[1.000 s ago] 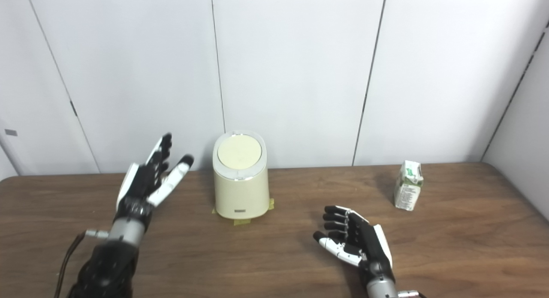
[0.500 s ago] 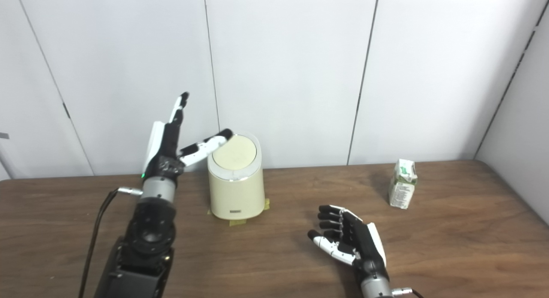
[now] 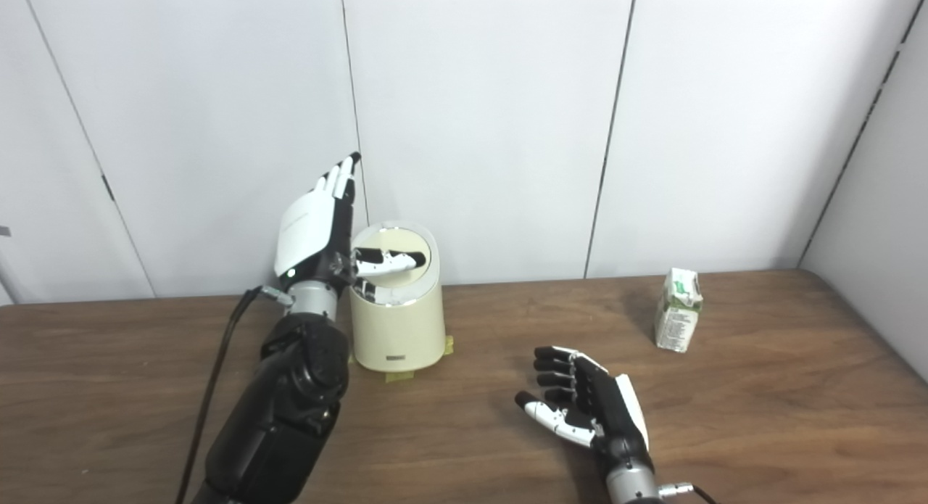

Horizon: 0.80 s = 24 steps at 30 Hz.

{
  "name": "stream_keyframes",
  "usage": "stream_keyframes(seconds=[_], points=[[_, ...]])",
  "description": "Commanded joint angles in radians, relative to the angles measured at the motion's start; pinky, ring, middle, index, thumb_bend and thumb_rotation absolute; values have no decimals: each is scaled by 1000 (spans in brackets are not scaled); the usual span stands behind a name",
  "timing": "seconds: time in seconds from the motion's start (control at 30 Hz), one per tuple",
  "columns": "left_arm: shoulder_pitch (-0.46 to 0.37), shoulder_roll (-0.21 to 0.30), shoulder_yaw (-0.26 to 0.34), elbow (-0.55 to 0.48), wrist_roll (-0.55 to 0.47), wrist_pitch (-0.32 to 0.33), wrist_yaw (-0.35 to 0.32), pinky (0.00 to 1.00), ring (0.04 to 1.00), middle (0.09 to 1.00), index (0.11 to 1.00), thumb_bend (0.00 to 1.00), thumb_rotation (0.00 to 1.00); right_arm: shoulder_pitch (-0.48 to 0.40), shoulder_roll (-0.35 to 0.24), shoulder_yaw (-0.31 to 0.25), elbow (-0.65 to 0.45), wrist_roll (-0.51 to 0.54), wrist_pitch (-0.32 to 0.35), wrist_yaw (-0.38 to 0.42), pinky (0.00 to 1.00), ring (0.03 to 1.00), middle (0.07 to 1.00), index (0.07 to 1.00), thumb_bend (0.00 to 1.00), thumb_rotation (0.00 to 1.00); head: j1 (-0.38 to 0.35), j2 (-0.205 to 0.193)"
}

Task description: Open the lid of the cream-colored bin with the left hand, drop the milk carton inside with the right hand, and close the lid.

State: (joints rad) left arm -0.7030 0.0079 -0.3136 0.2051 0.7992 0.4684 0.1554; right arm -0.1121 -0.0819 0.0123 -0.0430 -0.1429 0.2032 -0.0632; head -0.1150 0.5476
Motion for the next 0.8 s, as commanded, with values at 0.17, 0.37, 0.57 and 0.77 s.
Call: stream_keyframes(seconds=[0.17, 0.37, 0.57, 0.77], points=[[-67, 30, -40, 21, 72, -15, 26, 1000, 1000, 1000, 1000, 950, 207, 2, 0, 25, -10, -22, 40, 20, 634, 696, 709, 695, 314, 74, -4, 1], [-72, 37, -43, 48, 86, -13, 40, 1000, 1000, 1000, 1000, 903, 189, 4, 2, 25, -6, -22, 26, 20, 623, 684, 705, 690, 315, 92, -3, 3], [-74, 58, -78, 81, 163, -10, 65, 1000, 1000, 1000, 1000, 913, 123, 5, 2, 25, -8, -22, 32, 21, 622, 688, 704, 692, 311, 67, -2, 2], [-75, 68, -69, 87, 163, -18, 75, 1000, 1000, 1000, 1000, 839, 87, 4, 4, 27, -13, -22, 45, 23, 629, 694, 709, 695, 312, 83, -2, 1]])
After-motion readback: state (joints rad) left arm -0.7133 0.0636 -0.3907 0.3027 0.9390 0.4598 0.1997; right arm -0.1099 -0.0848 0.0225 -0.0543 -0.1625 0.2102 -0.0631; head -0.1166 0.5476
